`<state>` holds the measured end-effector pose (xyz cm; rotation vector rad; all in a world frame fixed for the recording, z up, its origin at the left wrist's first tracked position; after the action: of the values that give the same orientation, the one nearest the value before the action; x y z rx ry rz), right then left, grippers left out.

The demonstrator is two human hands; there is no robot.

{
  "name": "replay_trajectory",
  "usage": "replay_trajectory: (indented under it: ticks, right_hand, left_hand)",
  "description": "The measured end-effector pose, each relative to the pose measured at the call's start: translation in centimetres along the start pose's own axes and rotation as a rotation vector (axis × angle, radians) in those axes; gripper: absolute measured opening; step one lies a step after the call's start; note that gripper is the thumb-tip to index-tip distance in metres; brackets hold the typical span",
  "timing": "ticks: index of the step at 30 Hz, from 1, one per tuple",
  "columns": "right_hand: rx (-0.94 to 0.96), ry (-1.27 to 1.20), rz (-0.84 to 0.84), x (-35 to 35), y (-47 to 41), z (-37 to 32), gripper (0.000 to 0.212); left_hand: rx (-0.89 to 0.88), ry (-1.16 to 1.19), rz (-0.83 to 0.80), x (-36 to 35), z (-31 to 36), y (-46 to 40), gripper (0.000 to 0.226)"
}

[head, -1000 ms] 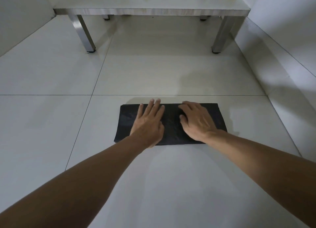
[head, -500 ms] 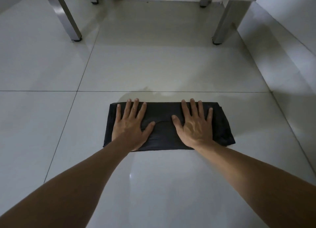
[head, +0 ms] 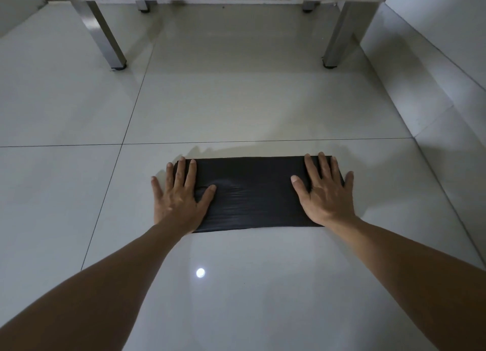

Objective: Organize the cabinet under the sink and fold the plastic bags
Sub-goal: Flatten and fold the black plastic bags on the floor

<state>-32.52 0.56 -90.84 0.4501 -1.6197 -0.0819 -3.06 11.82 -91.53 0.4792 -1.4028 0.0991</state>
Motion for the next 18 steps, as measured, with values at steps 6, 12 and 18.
replay_trajectory:
  ticks: [6, 12, 18]
  right_hand:
    - [-0.011, 0.020, -0.037, -0.1, -0.1, 1.8, 0.079]
    - [-0.062, 0.015, -0.092, -0.4, 0.1, 3.1, 0.085]
    - [0.034, 0.100, 0.075, 2.3, 1.2, -2.1, 0.070]
  left_hand:
    - [-0.006, -0.002, -0.012, 0.0, -0.3, 0.1, 0.091]
    - [0.009, -0.045, -0.050, -0.1, -1.4, 0.2, 0.090]
    - [-0.130, -0.041, 0.136, 2.5, 3.2, 2.0, 0.073]
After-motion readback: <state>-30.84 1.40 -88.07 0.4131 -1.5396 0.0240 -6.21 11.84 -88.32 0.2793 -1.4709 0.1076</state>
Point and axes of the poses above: each hand's wrist, its own y-axis away from the middle knuckle, its own x-axis out of the back of the hand, z = x × y, the point moved 6 cm from there along -y, towards the middle knuckle, and after that the axes turned 12 degrees about -z, right-handed, at the moved point
